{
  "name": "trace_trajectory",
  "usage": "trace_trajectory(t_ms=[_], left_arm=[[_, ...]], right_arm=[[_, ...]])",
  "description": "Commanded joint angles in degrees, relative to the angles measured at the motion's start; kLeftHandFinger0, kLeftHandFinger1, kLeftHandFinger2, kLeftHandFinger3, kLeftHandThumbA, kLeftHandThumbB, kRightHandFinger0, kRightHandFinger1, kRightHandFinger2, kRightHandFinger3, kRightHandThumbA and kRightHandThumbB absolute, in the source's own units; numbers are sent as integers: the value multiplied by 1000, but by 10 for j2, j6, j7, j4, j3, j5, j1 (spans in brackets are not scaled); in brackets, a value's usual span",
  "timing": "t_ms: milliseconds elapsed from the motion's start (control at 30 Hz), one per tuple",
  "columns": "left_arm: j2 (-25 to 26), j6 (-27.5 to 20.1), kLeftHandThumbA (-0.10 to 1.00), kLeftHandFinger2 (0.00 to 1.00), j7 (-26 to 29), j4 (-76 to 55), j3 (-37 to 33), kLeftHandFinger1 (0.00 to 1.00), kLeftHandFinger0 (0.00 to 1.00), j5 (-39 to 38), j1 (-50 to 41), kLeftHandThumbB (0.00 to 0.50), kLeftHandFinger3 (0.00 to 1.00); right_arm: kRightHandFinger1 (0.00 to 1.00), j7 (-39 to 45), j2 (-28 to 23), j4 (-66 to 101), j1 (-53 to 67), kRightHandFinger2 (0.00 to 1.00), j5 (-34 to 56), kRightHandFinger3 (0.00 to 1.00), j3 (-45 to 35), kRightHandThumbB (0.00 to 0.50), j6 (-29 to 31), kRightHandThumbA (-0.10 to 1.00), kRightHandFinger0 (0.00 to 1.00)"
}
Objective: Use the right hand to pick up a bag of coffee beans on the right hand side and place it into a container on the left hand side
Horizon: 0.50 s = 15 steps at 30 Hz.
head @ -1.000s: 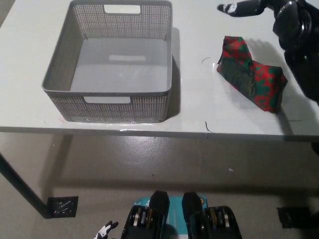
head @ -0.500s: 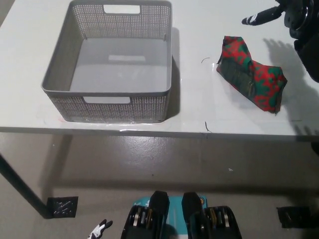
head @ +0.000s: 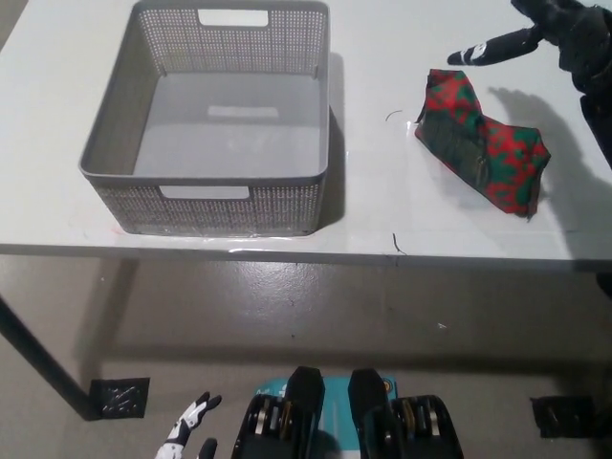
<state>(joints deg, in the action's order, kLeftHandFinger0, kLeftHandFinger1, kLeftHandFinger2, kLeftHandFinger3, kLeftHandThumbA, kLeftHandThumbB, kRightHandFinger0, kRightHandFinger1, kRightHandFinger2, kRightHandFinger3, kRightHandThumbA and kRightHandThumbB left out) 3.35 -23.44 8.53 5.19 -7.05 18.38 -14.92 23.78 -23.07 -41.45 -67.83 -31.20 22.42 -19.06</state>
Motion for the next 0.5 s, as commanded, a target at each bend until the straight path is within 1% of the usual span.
trace_trajectory(t_ms=[0,33,200,233,267,300,333,467], left_arm=[[4,-14,1000,1000,-3,-4,0,1000,1000,1,3,414,1000],[2,-11,1000,1000,-3,-8,0,1000,1000,1,2,417,1000],[2,-12,1000,1000,0,-8,0,1000,1000,6,7,408,1000],[3,-15,1000,1000,1,-7,1,1000,1000,6,8,403,1000],[4,-15,1000,1000,1,-7,1,1000,1000,7,8,405,1000],[3,-15,1000,1000,1,-8,2,1000,1000,6,7,417,1000],[3,-14,1000,1000,1,-9,2,1000,1000,5,7,418,1000],[1,-12,1000,1000,1,-16,4,1000,1000,2,4,420,1000]], right_arm=[[1000,24,-10,50,-16,1000,12,1000,-11,499,-18,987,1000],[1000,19,-7,48,-15,1000,7,1000,-7,496,-15,961,1000],[1000,15,-4,30,-15,1000,-4,1000,8,500,-4,970,1000],[1000,12,-1,27,-14,1000,-2,1000,7,487,-8,945,1000],[1000,12,2,26,-12,1000,6,1000,0,463,-15,902,1000],[1000,11,5,17,-13,1000,4,1000,2,459,-19,878,1000],[1000,9,5,8,-14,1000,1,1000,6,458,-16,893,1000],[1000,-2,9,-37,-22,1000,0,1000,11,499,5,918,1000]])
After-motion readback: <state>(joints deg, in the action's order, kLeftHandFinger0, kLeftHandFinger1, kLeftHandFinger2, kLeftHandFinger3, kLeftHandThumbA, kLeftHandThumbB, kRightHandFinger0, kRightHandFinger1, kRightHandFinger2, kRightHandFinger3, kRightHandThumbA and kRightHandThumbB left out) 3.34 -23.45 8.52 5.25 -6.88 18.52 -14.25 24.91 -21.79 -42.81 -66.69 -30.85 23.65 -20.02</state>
